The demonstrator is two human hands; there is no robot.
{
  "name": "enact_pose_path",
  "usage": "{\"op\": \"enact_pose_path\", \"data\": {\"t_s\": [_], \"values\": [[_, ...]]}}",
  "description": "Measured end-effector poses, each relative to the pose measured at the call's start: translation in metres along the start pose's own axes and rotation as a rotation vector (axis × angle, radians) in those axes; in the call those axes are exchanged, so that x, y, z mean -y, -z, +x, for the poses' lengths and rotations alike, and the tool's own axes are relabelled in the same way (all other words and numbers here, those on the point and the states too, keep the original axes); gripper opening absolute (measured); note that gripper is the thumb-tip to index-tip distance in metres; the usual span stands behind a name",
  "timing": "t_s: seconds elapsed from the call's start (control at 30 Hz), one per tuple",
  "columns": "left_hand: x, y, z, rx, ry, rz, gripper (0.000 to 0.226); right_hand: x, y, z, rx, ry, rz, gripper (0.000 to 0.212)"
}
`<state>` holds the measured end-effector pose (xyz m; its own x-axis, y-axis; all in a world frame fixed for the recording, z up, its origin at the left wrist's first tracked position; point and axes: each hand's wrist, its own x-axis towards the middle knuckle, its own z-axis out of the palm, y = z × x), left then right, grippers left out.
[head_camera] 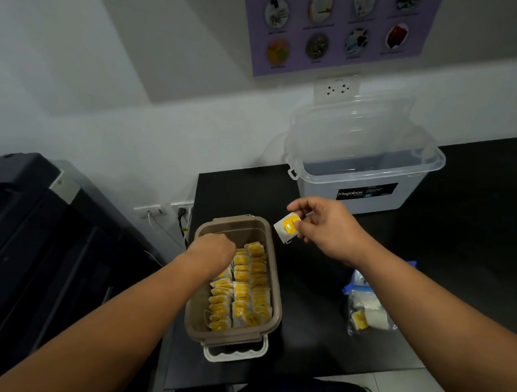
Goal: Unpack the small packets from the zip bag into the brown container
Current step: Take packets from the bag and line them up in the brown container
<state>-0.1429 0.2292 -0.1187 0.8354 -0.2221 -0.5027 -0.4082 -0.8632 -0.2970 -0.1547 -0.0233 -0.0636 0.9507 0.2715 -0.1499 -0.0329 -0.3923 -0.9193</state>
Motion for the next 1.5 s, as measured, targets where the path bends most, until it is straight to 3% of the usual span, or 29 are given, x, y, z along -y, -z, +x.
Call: {"op": "enact_pose_path", "data": {"t_s": [0.3,0.5,0.93,1.13,1.27,1.37,1.5], "values": [[-0.002,0.003,0.006,0.022,-0.042,0.026,0.008,-0.001,-0.004,-0.012,-0.035,-0.037,0.02,0.028],[-0.008,-0.007,0.012,0.004,-0.027,-0.061,0.02,-0.002,0.0,-0.013,-0.035,-0.053,0.028,0.025],[-0.014,-0.01,0.012,0.23,-0.07,-0.22,0.011,-0.005,0.007,-0.014,0.016,-0.061,0.02,0.018],[-0.011,-0.004,0.007,0.202,-0.055,-0.217,0.013,-0.004,0.006,-0.009,0.045,-0.061,0.011,0.011],[0.006,0.012,-0.008,0.075,-0.02,-0.34,0.023,0.004,-0.007,-0.003,0.12,-0.019,0.002,0.008],[0.022,0.016,-0.027,-0.129,0.023,-0.47,0.029,0.014,-0.027,0.004,0.202,0.027,-0.064,0.007],[0.03,0.001,-0.047,-0.444,0.152,-0.632,0.022,0.03,-0.062,0.018,0.359,0.055,-0.356,0.007]]}}
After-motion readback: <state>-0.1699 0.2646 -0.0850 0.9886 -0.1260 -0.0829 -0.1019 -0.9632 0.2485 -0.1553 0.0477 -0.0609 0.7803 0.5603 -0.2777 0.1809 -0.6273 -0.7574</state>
